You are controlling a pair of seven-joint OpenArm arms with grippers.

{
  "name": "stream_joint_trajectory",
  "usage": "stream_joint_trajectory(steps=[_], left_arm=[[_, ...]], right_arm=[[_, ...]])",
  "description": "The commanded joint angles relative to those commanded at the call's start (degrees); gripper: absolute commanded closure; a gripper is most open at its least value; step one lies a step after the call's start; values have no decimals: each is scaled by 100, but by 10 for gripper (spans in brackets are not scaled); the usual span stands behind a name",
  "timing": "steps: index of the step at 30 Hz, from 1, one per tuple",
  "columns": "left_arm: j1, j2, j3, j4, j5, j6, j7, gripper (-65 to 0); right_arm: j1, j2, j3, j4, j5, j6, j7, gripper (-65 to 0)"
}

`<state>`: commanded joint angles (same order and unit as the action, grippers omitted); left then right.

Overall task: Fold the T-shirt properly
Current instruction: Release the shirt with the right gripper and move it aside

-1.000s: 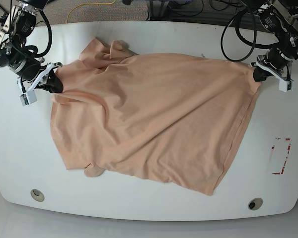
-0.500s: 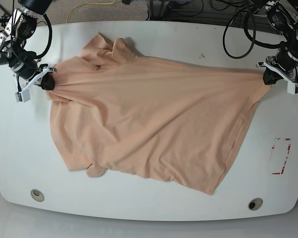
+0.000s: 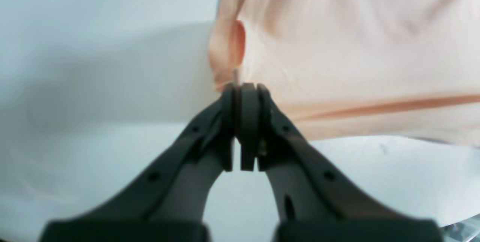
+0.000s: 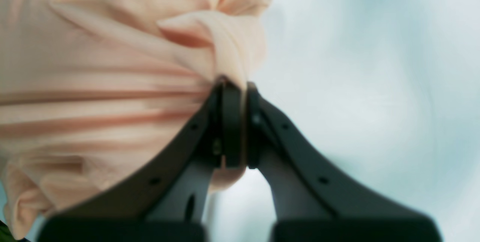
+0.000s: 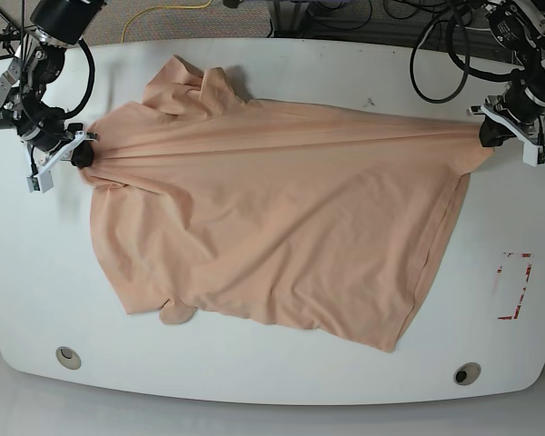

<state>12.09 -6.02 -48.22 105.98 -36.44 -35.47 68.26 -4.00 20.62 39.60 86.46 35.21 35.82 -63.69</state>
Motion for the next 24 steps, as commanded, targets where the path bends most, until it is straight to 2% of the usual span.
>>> stream_joint_trajectory(steps=[1,3,5,6,9,11,13,18,24], left_arm=[[0,0,9,0,0,0,0,0],[0,0,9,9,0,0,0,0],[0,0,9,9,0,0,0,0],[0,0,9,9,0,0,0,0],[0,-9,9,0,0,0,0,0],[0,-9,9,0,0,0,0,0],[0,-9,9,0,0,0,0,0],[-9,-9,18,-9,0,0,0,0],[-9,-18,18,-18,0,0,0,0]], right_arm=[[0,-9,0,0,9,0,0,-87],[0,-26,9,0,18,0,-26,-190],[-18,-123,141,0,185,35,-26,-317],[-44,-176,334,0,343,123,-35,-390],[-211,-246,923,0,774,418,-44,-539],[-308,-255,1143,-18,1108,418,-53,-626],[-422,-255,1292,-158,1451,418,-114,-647],[-774,-255,1785,-695,2207,418,-229,-595],[-1187,-387,1749,-1099,2769,418,-264,-564]])
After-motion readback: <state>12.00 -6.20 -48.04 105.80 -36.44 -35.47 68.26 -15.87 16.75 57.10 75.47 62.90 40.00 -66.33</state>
